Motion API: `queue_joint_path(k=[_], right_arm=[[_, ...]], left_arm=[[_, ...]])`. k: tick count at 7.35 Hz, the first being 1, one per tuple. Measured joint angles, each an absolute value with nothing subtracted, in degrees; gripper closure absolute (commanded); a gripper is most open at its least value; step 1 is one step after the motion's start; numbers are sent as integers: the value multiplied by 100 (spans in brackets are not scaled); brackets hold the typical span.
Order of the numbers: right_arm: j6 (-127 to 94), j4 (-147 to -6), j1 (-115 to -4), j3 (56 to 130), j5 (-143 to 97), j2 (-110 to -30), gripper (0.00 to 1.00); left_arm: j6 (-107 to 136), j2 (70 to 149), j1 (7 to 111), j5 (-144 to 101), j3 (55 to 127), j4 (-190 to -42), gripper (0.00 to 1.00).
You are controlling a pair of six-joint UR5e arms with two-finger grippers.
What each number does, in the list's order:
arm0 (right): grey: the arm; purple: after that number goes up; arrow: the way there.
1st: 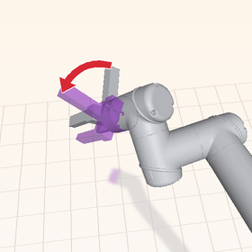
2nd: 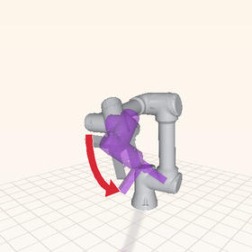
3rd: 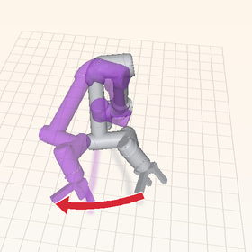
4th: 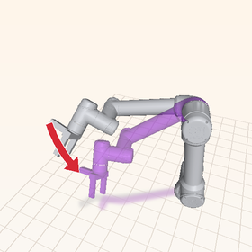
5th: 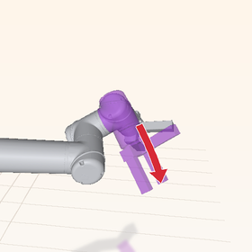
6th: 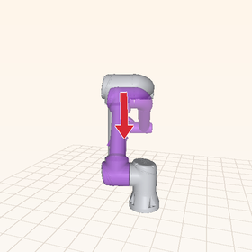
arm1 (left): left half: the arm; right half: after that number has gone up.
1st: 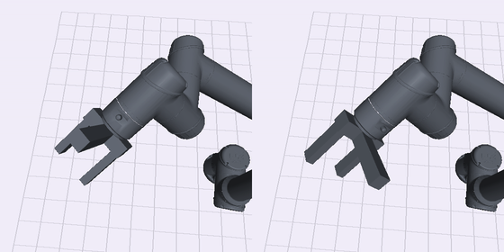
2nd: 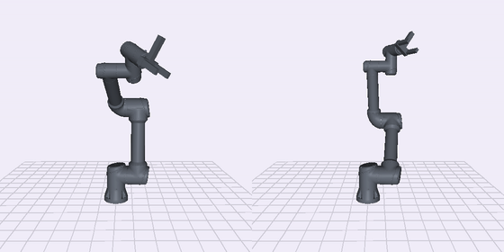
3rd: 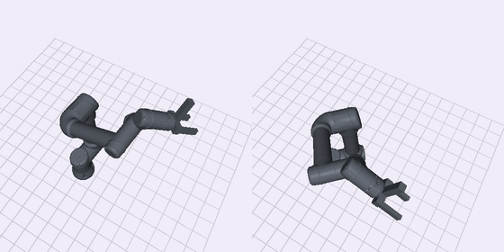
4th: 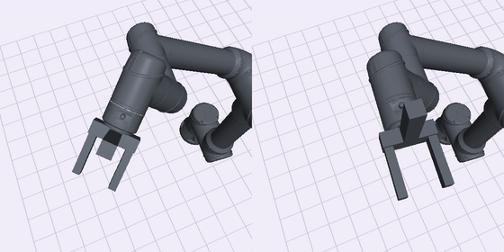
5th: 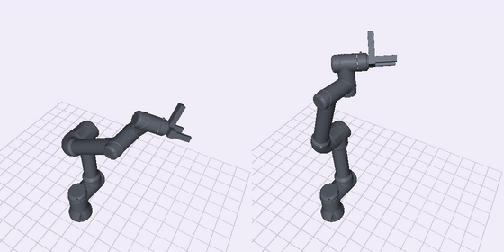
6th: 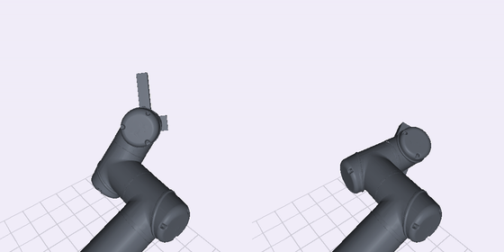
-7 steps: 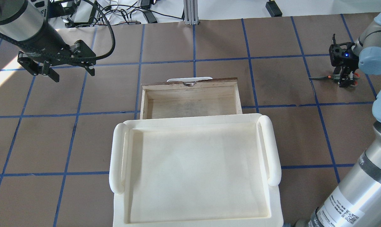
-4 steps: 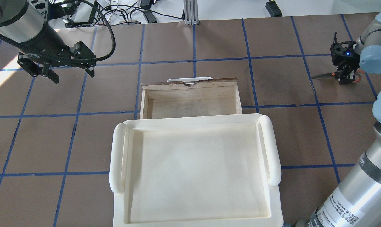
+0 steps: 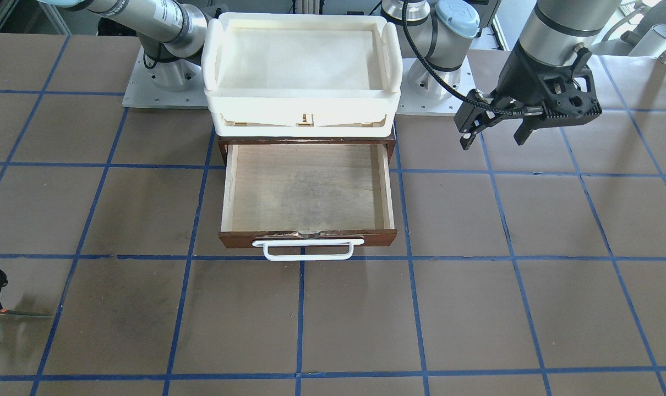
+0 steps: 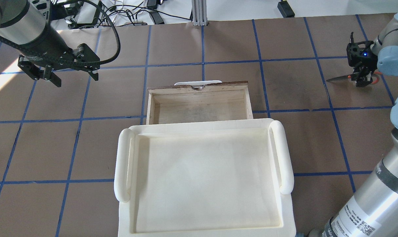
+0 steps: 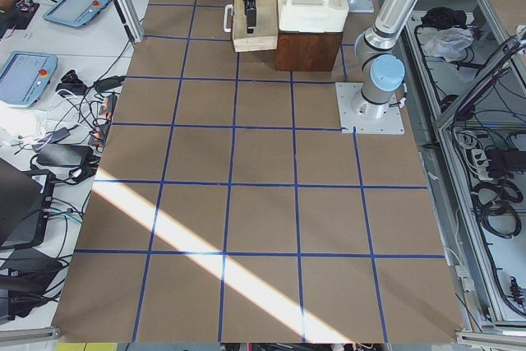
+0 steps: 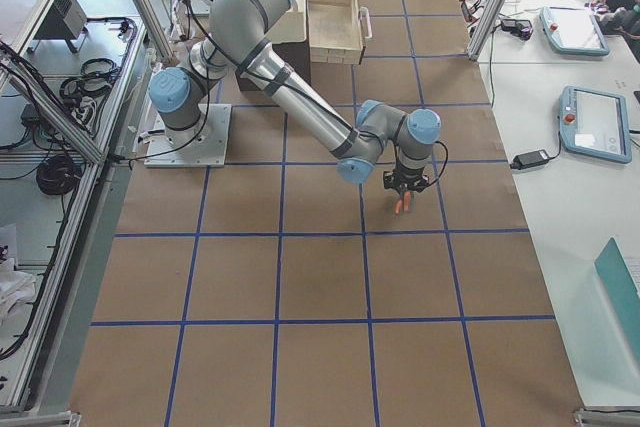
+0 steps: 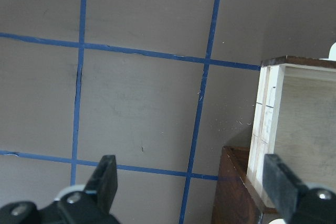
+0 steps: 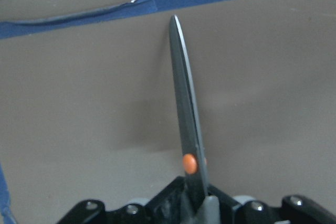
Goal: Put scissors in drawer and close it
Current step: 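Lift the scissors with the right gripper and carry them over the drawer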
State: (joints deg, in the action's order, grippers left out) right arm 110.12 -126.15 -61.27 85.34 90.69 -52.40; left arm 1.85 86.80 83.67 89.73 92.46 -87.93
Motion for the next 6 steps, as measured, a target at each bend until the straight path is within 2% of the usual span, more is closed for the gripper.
queue_joint_path(k=[3, 6], right_arm=[[10741, -12399, -6162, 8537, 8895, -5649, 100], [9897, -11320, -6685, 8547, 8244, -6797, 100]], left_arm=[[185, 8683, 8367, 8958, 9246, -8789, 0], [185, 8683, 8368, 8960, 9246, -8789, 0]])
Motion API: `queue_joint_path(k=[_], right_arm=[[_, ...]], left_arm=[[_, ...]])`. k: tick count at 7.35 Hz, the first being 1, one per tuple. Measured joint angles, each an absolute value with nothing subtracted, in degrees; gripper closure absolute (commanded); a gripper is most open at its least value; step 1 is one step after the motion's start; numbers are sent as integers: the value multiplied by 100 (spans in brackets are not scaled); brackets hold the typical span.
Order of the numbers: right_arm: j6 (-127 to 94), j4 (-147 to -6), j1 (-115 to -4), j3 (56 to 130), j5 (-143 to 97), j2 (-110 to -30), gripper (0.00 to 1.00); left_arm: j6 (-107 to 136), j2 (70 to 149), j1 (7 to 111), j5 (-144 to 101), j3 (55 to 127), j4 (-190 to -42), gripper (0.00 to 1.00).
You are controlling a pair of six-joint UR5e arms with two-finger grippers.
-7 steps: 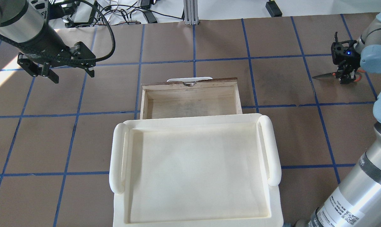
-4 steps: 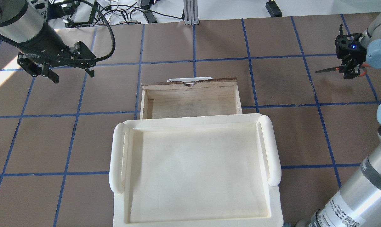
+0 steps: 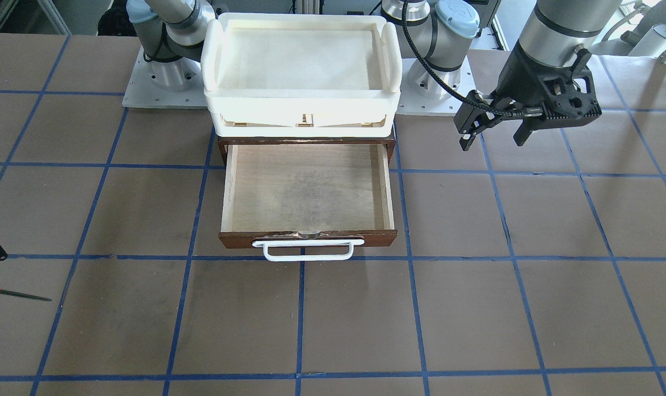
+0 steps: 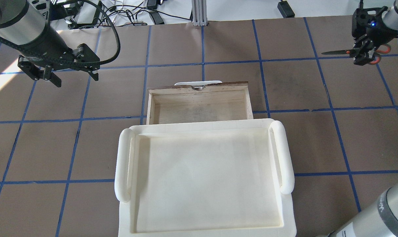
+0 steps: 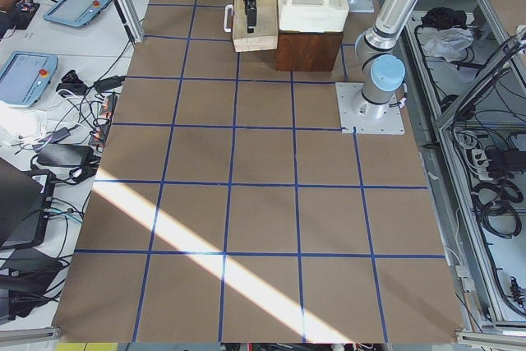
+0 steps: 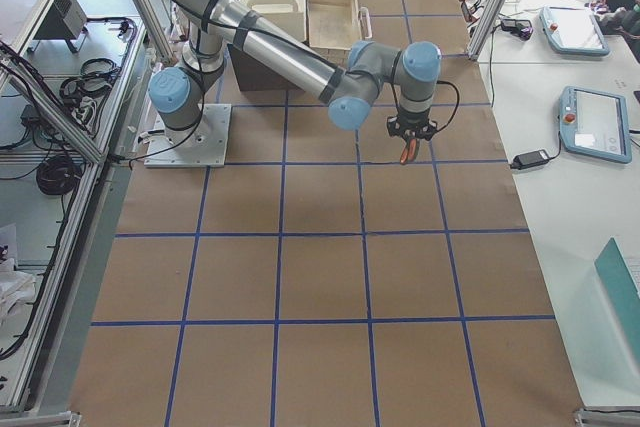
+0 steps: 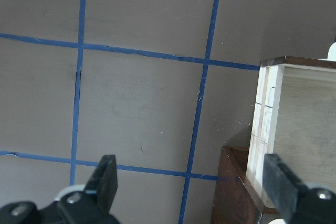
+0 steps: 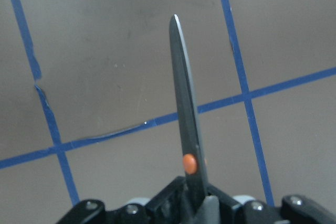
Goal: Put scissors in drawer and close it
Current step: 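Lift the scissors with the right gripper and carry them over the drawer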
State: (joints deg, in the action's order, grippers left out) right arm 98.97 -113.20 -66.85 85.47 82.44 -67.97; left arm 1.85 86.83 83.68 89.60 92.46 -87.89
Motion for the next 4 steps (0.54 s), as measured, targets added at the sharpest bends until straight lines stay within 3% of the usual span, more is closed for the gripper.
queue_joint_path(k=[4], right_arm=[[7788, -10437, -8451, 8566, 8385, -7802, 100]], left_arm=[[184, 8677, 8367, 8965, 9246, -8789, 0]])
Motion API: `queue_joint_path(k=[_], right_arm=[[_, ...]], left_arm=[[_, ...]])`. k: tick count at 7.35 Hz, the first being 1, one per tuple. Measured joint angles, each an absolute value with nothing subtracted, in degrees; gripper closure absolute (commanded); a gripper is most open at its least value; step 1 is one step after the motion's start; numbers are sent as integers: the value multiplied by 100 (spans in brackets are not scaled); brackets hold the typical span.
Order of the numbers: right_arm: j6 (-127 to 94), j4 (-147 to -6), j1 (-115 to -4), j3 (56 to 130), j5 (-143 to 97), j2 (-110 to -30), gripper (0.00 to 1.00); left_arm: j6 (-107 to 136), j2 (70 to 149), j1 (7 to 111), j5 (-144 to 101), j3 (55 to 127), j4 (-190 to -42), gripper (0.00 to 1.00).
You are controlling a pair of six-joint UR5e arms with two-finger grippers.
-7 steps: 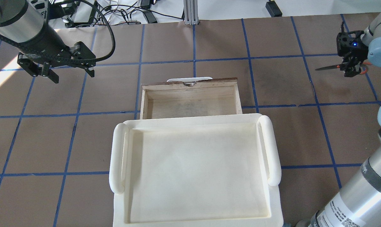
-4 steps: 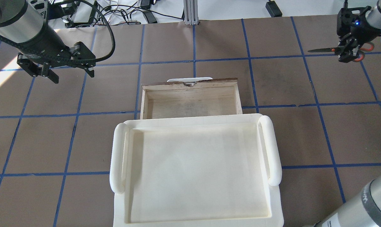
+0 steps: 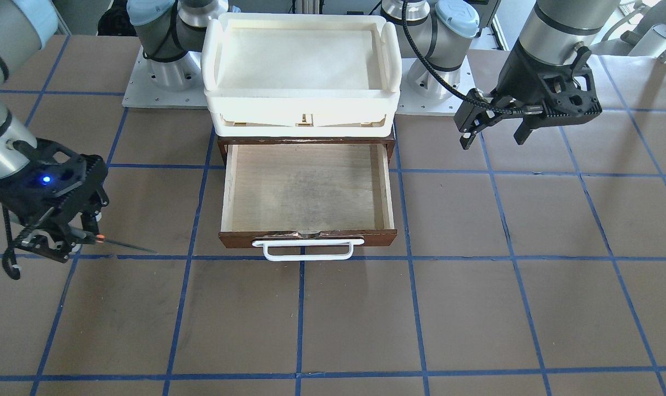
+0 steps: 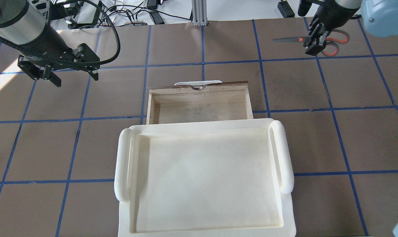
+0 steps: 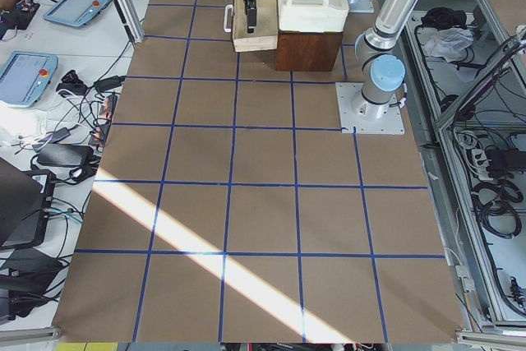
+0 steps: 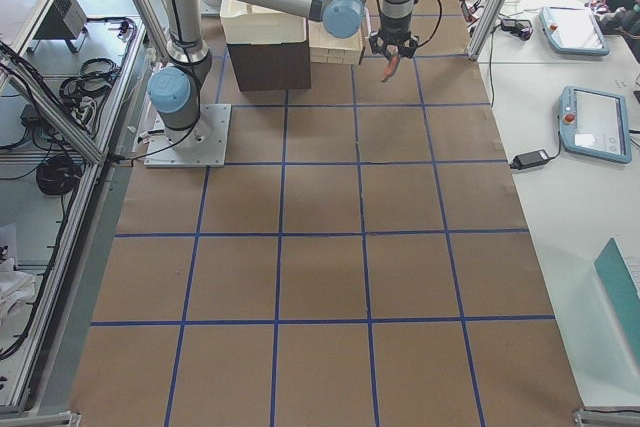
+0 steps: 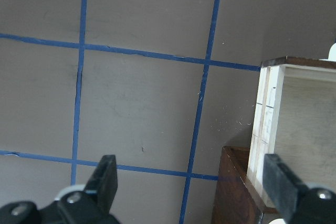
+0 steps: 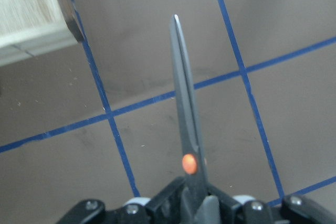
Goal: Put scissors in drawer and close it
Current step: 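Lift the scissors with the right gripper and carry them over the drawer, then lower the scissors into the open wooden drawer with the right gripper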
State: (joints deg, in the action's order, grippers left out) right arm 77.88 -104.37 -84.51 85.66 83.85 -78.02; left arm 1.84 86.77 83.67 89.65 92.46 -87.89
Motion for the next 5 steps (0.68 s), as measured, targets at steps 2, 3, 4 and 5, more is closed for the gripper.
queue_joint_path(k=[2, 3, 4, 5], right_arm=[[6661, -10260, -9471, 8577, 8576, -7876, 100], [6079, -10231, -9944, 8593, 8672, -7870, 100], [5687, -10225, -10390, 8612, 8726, -7864, 100], [5471, -10236, -10703, 8646, 8729, -7852, 100]], left_arm=[[184, 8682, 8367, 8965, 9246, -8789, 0], [185, 8683, 8368, 8967, 9246, -8789, 0], [185, 8683, 8367, 8967, 9246, -8789, 0], [184, 8682, 8367, 8963, 9246, -8789, 0]])
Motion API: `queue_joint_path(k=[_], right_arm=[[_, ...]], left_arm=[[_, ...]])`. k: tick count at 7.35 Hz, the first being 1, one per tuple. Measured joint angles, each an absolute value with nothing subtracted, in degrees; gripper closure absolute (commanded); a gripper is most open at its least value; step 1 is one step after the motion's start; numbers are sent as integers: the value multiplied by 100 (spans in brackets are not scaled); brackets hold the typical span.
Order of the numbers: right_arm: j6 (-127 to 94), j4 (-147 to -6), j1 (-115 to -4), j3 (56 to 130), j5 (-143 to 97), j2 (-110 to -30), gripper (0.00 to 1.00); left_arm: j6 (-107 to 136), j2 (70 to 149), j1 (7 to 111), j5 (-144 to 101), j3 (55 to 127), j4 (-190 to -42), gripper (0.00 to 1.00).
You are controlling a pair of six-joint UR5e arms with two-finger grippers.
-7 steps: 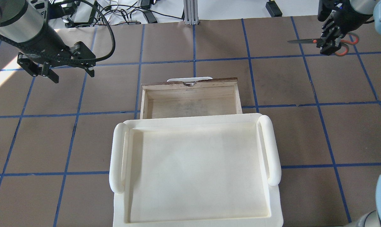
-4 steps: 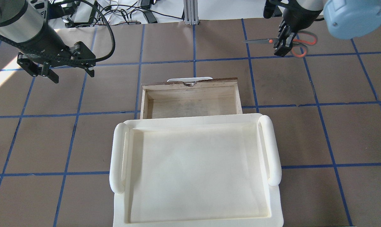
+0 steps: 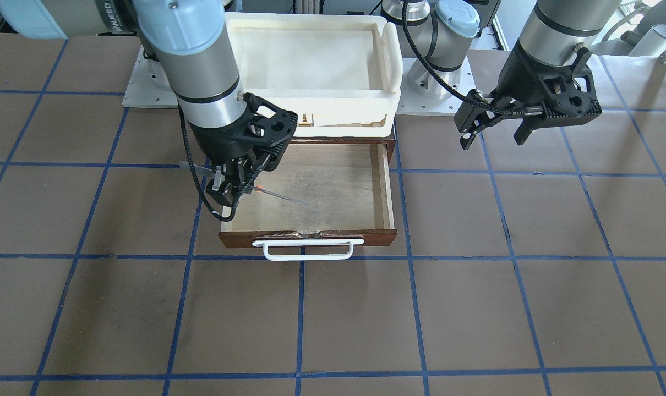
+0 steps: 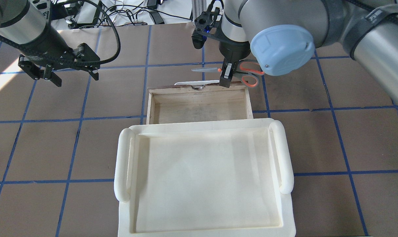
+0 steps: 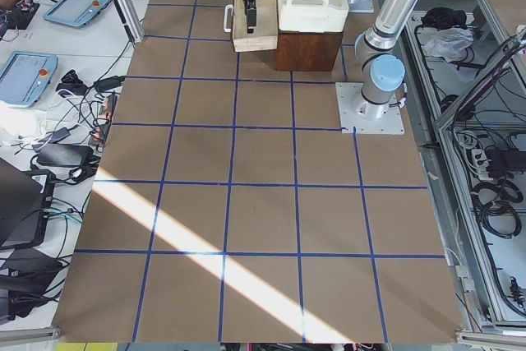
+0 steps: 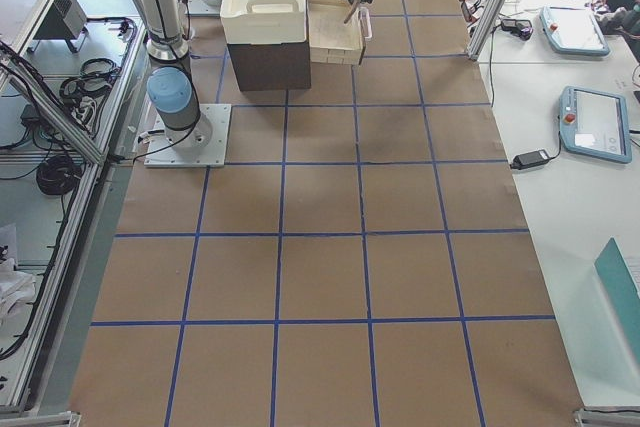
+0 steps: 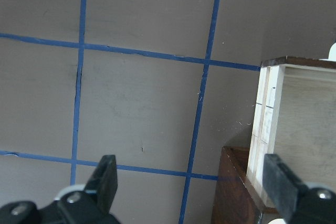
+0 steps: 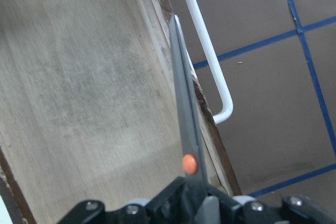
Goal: Put scissors in drawer and close it
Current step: 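Lower the scissors into the open wooden drawer with the right gripper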
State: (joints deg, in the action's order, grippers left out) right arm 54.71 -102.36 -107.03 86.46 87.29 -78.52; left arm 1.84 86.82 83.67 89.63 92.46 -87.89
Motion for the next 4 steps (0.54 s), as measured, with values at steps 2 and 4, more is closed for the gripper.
queue_joint_path(k=[2, 4], right_arm=[[5255, -10497, -11029, 8894, 8672, -7795, 100], [5288, -10978, -11245, 9092, 8663, -7659, 100]], left_arm=[[183, 8678, 8367, 8966, 9246, -8789, 0], [181, 8672, 8367, 8962, 9248, -8795, 0]])
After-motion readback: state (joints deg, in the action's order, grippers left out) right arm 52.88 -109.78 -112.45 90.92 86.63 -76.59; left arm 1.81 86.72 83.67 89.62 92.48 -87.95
